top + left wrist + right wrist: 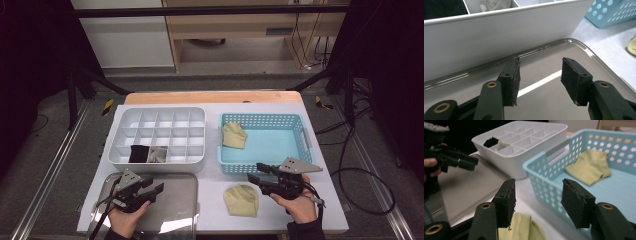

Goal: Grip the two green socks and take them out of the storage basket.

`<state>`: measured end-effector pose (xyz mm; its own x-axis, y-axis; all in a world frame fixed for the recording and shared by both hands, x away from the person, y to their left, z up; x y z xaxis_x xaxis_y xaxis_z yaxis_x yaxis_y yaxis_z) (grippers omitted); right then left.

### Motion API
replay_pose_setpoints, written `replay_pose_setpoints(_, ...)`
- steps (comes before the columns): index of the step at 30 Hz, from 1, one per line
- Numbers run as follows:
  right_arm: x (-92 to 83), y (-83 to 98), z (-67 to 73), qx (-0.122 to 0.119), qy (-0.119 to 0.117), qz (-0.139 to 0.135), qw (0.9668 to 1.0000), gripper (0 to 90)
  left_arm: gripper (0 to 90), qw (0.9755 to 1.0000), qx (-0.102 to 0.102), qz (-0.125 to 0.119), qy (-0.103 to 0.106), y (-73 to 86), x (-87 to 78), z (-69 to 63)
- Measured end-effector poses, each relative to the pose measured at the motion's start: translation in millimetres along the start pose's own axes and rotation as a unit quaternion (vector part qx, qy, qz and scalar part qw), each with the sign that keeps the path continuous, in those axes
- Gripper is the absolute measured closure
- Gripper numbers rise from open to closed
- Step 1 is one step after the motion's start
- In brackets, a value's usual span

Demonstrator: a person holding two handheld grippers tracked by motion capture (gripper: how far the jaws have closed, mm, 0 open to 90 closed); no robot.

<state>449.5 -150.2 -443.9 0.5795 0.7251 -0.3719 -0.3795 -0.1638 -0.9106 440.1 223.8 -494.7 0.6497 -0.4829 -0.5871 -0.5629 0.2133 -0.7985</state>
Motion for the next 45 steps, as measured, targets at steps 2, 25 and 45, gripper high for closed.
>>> replay_pose_setpoints(2, 1.4, -8.4, -2.8, -0.003, 0.003, -0.004, 1.0, 42.8, 48.2, 1.0, 0.0, 0.0, 0.0, -0.2, 0.0, 0.5)
replay_pose_setpoints(25, 45.9, -84.3, -54.1, 0.019, 0.074, -0.016, 0.997, 37.1, 48.2, 1.0, -0.003, -0.004, -0.002, -1.1, -2.4, 3.2)
replay_pose_setpoints(45, 93.9, -102.6, -81.4, 0.019, 0.107, -0.006, 0.9941, 35.7, 48.3, 1.0, -0.003, -0.006, -0.001, -1.9, -3.4, 4.3)
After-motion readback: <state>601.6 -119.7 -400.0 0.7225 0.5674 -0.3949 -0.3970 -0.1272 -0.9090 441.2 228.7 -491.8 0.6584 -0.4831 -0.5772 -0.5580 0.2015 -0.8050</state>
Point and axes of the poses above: each handheld gripper's, and its own axes: x roughly forward along the jaws, y roughly out of its underside, z roughly to its left, the point moved 6 cm from there along x, roughly forward along the jaws, and after that the axes turned 1 degree about z, right-handed, at the moved point
